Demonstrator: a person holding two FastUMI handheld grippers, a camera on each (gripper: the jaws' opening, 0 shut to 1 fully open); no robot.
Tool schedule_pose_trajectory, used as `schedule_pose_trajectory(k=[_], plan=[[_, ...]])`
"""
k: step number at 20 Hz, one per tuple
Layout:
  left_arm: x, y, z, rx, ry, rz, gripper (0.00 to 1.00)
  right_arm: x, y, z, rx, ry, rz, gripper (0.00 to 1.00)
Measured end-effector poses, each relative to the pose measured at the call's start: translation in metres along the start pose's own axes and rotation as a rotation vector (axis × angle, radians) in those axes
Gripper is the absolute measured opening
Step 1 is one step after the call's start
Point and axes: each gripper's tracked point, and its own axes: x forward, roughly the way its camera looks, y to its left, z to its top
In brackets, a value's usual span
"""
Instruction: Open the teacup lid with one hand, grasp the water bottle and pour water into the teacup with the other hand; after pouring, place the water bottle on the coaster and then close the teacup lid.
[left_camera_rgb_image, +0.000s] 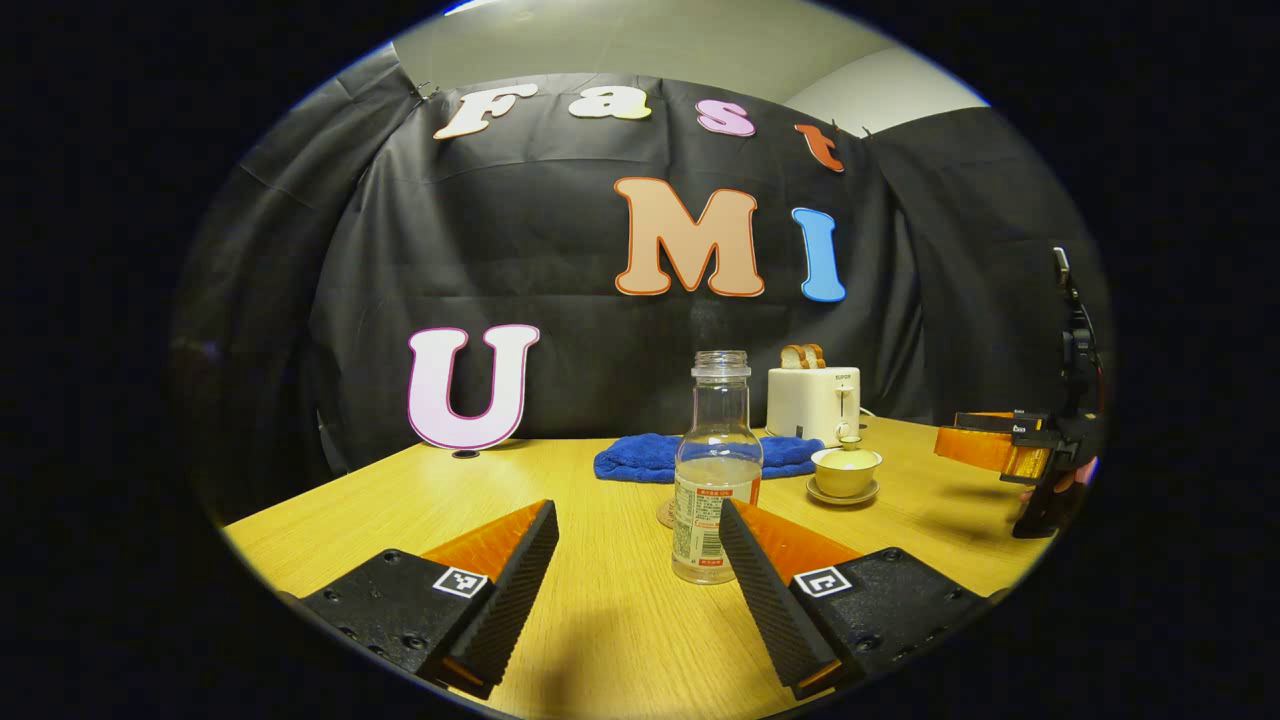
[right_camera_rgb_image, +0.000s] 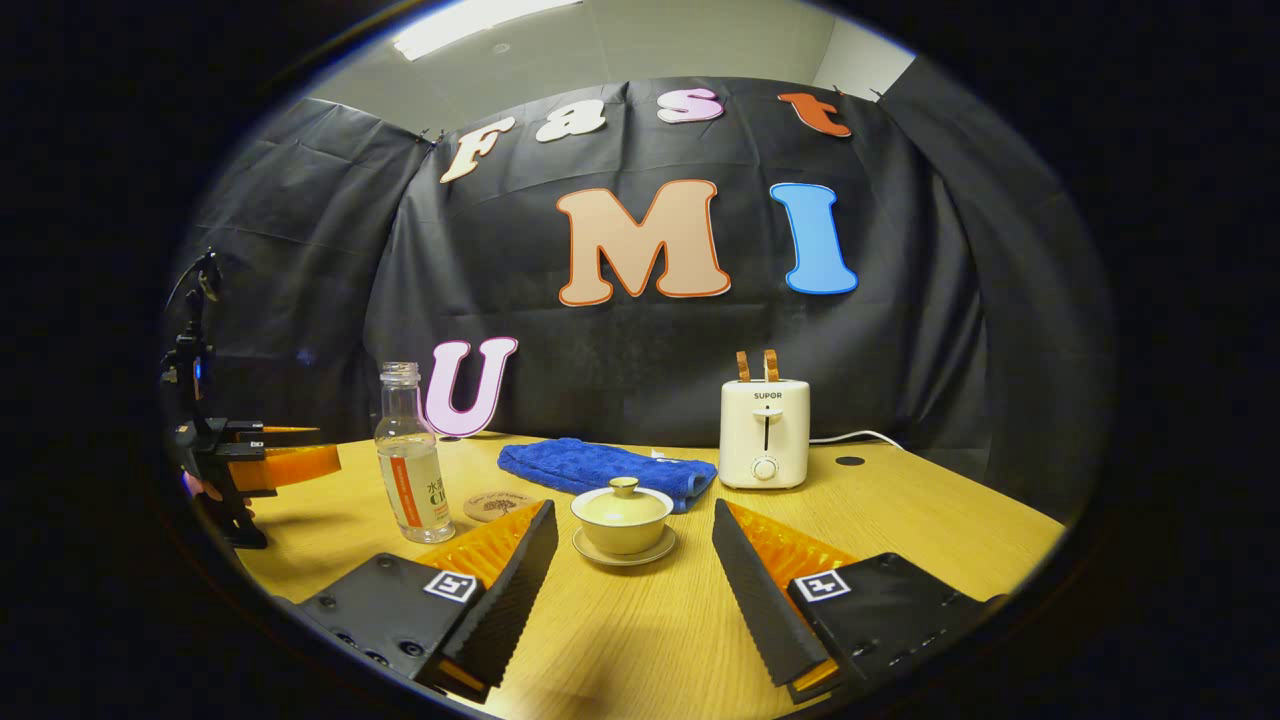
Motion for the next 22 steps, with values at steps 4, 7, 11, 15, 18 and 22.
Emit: schedule_pose_trajectory(k=[4, 7, 11, 15, 18, 22], plan=[[0.001, 0.002, -0.001, 0.0, 0.003, 0.008, 0.95, 0.0, 0.005, -0.001, 0.001, 0.002, 0.021, 0.98], [0.0, 0.002, -0.001, 0.001, 0.001, 0.009, 0.94, -0.001, 0.002, 0.0, 0.001, 0.0, 0.014, 0.98], [0.0, 0.002, -0.001, 0.002, 0.001, 0.014, 0.94, 0.0, 0.003, -0.001, 0.001, 0.0, 0.015, 0.98], [0.0, 0.002, -0.001, -0.001, 0.002, 0.015, 0.95, 0.001, 0.007, -0.003, 0.002, 0.007, 0.04, 0.96], [0.001, 0.005, -0.001, -0.001, 0.004, 0.028, 0.95, 0.008, 0.007, -0.002, 0.002, 0.008, 0.041, 0.98], [0.0, 0.005, -0.001, -0.001, 0.004, 0.029, 0.95, 0.031, 0.01, -0.005, 0.003, 0.014, 0.063, 0.98]])
